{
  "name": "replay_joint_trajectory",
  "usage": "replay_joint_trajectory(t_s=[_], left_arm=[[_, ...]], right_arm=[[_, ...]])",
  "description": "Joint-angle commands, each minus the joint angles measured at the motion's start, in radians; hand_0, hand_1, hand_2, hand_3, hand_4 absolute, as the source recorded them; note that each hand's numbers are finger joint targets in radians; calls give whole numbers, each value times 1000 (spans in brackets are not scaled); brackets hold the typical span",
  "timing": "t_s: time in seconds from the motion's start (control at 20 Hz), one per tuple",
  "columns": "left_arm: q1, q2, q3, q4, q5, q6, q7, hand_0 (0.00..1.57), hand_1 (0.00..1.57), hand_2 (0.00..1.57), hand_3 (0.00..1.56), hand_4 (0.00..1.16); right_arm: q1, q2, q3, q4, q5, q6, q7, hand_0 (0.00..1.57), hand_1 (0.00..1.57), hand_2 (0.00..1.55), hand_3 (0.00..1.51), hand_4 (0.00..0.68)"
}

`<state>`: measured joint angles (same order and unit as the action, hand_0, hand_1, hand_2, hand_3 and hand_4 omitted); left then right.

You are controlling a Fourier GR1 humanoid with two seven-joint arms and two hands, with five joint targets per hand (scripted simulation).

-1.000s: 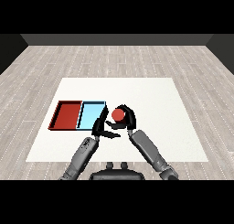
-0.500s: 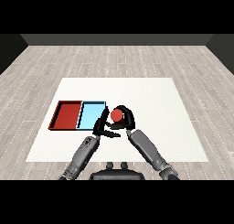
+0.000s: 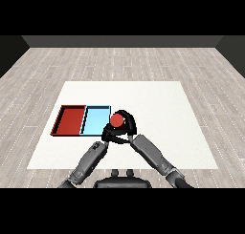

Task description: Pick the red can and put it in the red box

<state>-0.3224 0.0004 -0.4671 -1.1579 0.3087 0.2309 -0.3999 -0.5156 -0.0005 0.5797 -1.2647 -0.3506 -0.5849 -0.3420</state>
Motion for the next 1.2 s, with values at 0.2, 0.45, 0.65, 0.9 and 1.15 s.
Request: replay_joint_trajectory(t_s=[0.2,0.45,0.65,0.9,1.15], left_arm=[[-6,0,18,-7,-8,-3,-1,0,0,0,0,56],[24,15,15,-64,-83,159,84,0,0,0,0,604],[-80,0,48,-10,34,240,116,1571,1571,1564,1486,988],[-48,0,-61,-12,-24,364,131,1523,1523,1489,1403,855],[-27,0,0,-38,-36,382,89,1571,1571,1512,1404,1015]], right_arm=[[-47,0,27,66,-24,7,-5,1476,1476,1457,1371,636],[-58,0,60,22,-44,-36,-1,1458,1458,1446,1366,626],[-48,0,38,29,-31,2,9,1479,1479,1455,1367,632],[-33,0,51,12,-24,-5,7,1547,1547,1462,1376,605],[-64,0,131,64,-121,-64,-56,1450,1450,1443,1377,615]])
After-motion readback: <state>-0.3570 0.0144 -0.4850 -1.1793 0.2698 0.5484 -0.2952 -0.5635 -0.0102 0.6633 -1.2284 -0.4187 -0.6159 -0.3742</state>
